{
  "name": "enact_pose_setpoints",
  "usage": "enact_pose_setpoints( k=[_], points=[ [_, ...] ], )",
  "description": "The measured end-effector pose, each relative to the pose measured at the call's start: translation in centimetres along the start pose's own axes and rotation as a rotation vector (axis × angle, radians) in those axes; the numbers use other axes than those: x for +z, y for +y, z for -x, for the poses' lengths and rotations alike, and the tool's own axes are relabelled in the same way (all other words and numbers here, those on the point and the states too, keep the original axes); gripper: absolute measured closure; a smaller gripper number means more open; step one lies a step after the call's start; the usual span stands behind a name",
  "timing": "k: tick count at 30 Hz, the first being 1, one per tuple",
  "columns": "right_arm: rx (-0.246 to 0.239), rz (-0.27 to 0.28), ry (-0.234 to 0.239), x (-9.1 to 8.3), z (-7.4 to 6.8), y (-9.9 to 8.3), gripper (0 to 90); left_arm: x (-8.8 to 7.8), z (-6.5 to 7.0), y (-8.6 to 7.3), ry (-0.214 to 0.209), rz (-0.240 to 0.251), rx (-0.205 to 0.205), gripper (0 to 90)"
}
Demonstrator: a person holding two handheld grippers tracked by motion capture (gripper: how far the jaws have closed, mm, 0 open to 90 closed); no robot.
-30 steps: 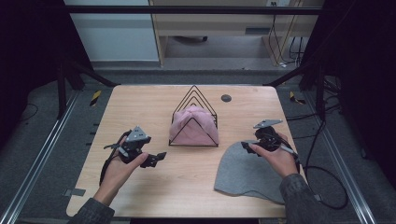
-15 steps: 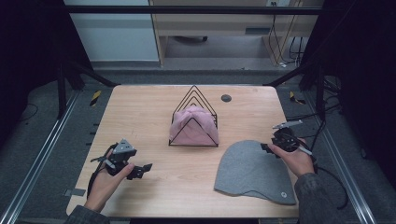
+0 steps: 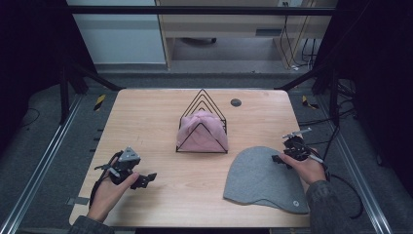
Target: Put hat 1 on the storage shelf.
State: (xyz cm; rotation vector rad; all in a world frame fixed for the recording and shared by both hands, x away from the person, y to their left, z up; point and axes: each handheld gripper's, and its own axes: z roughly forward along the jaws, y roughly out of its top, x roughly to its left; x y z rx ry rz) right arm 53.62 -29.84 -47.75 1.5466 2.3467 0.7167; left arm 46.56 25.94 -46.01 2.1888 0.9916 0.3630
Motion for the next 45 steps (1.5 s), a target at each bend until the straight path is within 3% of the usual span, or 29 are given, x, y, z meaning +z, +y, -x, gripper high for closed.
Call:
enact_pose_setpoints(
  k=[5,11,15,17,21,25,30,45],
  points=[
    [-0.005,-0.007,-0.005,0.3,-0.1,-0.1,36.1,-0.1,0.0,-0.1,0.003,0.000,0.000,9.8],
    [-0.048,-0.004,-0.013,0.2,-0.4,-0.2,48.4,0.1,0.1,0.0,0.001,-0.007,0.006,9.9],
    [-0.064,-0.007,-0.020,0.1,-0.5,-0.2,51.9,0.2,0.2,0.0,0.002,-0.011,0.009,9.9],
    [-0.075,-0.002,-0.025,0.1,-0.4,-0.3,59.0,0.2,0.2,0.0,0.003,-0.014,0.011,9.9],
    [-0.093,-0.006,0.010,0.0,-0.7,-0.3,76.7,0.2,0.2,0.0,0.005,-0.016,0.017,9.9],
    [-0.104,-0.002,0.032,0.0,-1.0,-0.3,84.6,0.2,0.2,0.0,0.005,-0.020,0.019,9.9],
    [-0.134,0.051,0.080,-1.3,-2.1,0.0,85.3,0.4,0.3,-0.1,0.002,-0.030,0.020,9.9],
    [-0.181,0.109,0.121,-3.7,-4.0,0.5,85.5,0.6,0.4,-0.1,-0.002,-0.048,0.033,9.7]
  ],
)
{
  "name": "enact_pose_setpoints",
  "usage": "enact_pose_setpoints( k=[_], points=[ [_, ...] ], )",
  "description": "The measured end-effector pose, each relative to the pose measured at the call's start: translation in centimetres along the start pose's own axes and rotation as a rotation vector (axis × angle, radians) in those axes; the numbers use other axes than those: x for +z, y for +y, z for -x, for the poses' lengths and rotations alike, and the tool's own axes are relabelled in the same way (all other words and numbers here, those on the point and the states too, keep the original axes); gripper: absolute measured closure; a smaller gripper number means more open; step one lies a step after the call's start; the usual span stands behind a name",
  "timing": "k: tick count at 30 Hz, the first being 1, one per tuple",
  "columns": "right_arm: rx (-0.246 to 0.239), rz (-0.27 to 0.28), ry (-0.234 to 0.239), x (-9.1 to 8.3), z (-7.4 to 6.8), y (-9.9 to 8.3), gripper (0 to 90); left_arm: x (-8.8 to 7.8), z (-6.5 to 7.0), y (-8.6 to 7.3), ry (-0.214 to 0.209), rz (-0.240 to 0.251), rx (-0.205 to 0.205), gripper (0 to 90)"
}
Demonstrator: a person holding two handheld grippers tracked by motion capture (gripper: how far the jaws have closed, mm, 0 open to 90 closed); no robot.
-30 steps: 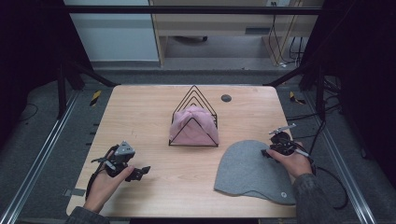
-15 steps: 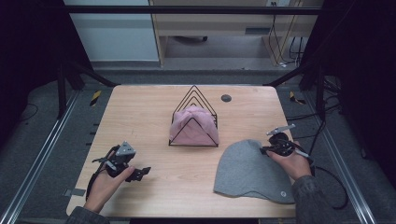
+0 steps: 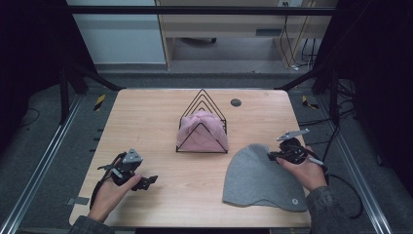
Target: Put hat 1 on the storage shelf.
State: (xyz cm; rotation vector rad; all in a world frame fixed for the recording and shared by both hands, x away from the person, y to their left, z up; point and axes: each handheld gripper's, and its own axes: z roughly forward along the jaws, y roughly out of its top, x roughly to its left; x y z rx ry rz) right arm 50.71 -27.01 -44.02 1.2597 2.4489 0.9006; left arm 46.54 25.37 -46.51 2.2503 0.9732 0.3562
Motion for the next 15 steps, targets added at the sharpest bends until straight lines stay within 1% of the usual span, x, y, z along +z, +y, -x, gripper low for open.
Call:
enact_pose_setpoints(
  k=[1,2,3,11,13,14,15],
  points=[
    [0.000,0.000,0.000,0.0,0.0,0.0,85.5,0.0,0.0,0.0,0.000,0.000,0.000,9.7],
    [-0.008,0.017,0.008,-0.4,-0.2,0.1,85.7,0.0,0.0,0.0,-0.001,-0.002,0.001,9.7],
    [-0.009,0.018,0.010,-0.7,-0.4,0.2,85.7,0.0,0.0,0.0,-0.001,-0.001,0.000,9.7],
    [-0.076,0.092,0.037,-3.5,-2.5,1.2,85.8,0.1,0.1,0.0,-0.004,-0.003,0.006,9.6],
    [-0.080,0.099,0.043,-3.9,-2.9,1.3,85.8,0.1,0.2,0.1,-0.005,-0.007,0.008,9.6],
    [-0.091,0.101,0.045,-4.1,-3.1,1.4,85.8,0.1,0.2,0.1,-0.004,-0.004,0.008,9.6],
    [-0.091,0.101,0.045,-4.1,-3.1,1.4,85.8,0.1,0.2,0.1,-0.004,-0.004,0.008,9.6]
  ],
)
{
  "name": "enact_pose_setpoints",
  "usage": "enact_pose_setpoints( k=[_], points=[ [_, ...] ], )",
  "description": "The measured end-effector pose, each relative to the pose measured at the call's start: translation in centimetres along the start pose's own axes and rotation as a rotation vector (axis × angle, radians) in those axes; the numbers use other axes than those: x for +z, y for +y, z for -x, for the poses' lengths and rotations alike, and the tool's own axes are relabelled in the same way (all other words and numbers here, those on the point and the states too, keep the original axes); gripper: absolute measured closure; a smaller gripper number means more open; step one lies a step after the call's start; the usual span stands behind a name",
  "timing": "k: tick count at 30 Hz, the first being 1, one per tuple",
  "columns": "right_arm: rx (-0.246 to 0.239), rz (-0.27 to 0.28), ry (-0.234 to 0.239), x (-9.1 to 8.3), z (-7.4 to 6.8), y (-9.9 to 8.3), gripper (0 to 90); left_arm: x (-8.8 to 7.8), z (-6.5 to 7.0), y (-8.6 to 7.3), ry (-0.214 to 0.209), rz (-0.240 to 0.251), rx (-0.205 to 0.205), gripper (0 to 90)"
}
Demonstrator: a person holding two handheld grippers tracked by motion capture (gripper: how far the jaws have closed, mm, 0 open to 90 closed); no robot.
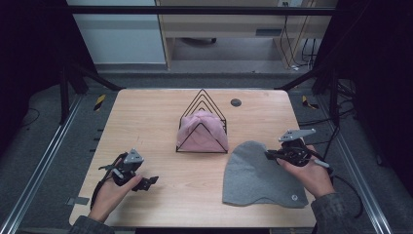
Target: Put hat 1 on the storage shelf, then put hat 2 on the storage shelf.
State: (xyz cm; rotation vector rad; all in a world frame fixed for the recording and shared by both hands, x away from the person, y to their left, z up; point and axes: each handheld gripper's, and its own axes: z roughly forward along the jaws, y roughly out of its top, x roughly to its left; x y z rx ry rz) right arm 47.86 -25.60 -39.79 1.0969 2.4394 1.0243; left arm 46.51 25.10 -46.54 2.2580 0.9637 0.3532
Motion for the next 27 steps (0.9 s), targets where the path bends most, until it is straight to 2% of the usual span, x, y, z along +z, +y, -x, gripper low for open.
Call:
enact_pose_setpoints(
  k=[7,9,14,21,24,27],
  points=[
    [-0.037,0.036,0.031,-1.4,-1.6,1.7,86.2,-0.2,0.2,0.1,-0.020,0.013,0.004,9.5],
    [-0.046,0.047,0.034,-1.7,-1.8,2.1,86.2,-0.3,0.2,0.2,-0.024,0.024,0.009,9.6],
    [-0.091,0.098,0.066,-3.4,-3.8,4.0,86.3,-0.9,1.0,0.9,-0.060,0.076,0.014,9.8],
    [-0.136,0.142,0.081,-4.6,-5.3,6.0,86.3,-0.9,1.5,1.2,-0.088,0.074,0.024,10.0],
    [-0.150,0.160,0.092,-5.1,-5.9,6.8,86.3,-1.3,1.8,1.4,-0.105,0.095,0.022,10.1],
    [-0.161,0.185,0.092,-5.8,-6.2,7.8,86.3,-1.9,2.3,2.1,-0.113,0.113,0.045,10.2]
  ],
)
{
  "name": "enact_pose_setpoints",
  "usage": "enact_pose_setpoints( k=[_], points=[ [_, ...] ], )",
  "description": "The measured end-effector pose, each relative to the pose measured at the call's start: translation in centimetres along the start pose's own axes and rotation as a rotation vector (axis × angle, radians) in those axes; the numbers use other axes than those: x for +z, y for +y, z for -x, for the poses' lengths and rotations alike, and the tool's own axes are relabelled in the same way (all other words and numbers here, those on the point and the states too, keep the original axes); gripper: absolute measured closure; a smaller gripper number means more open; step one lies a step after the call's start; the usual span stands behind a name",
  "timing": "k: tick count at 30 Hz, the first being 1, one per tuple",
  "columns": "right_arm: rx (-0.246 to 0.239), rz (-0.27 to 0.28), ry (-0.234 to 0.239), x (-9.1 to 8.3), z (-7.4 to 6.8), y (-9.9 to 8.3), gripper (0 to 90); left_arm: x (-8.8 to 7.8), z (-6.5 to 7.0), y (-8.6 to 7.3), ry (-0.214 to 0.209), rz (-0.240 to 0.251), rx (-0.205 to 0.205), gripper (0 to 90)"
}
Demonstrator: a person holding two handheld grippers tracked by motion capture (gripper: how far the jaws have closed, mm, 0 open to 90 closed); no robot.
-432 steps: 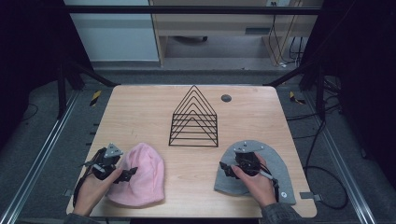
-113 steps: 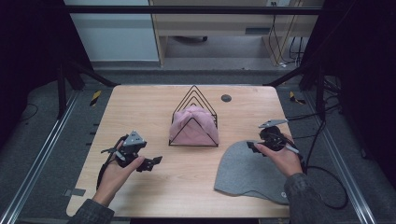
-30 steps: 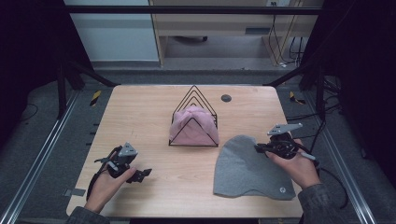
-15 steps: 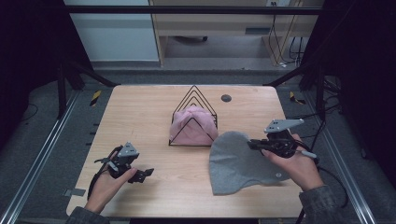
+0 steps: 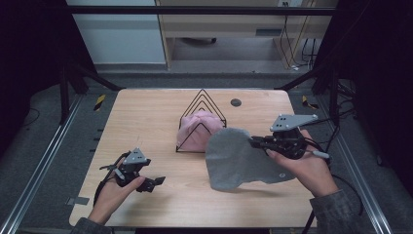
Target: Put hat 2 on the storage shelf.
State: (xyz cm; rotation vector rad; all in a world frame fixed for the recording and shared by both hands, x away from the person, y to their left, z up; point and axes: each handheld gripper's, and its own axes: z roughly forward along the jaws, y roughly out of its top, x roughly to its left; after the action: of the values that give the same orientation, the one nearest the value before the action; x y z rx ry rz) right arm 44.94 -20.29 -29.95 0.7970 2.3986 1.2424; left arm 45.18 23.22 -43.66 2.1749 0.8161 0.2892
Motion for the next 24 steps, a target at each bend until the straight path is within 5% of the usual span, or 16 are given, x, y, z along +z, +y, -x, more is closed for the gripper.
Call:
enact_pose_setpoints(
  k=[4,12,24],
  points=[
    [-0.005,0.029,0.006,-0.5,-0.2,1.6,86.3,-1.0,0.9,1.6,-0.046,0.055,0.014,10.6],
    [-0.043,0.071,0.028,-1.5,-0.9,5.3,86.4,-1.2,2.5,4.3,-0.119,0.084,0.057,10.9],
    [-0.127,0.077,0.037,-2.0,-2.4,9.7,86.4,-0.5,3.9,8.1,-0.129,0.086,0.144,12.6]
  ],
)
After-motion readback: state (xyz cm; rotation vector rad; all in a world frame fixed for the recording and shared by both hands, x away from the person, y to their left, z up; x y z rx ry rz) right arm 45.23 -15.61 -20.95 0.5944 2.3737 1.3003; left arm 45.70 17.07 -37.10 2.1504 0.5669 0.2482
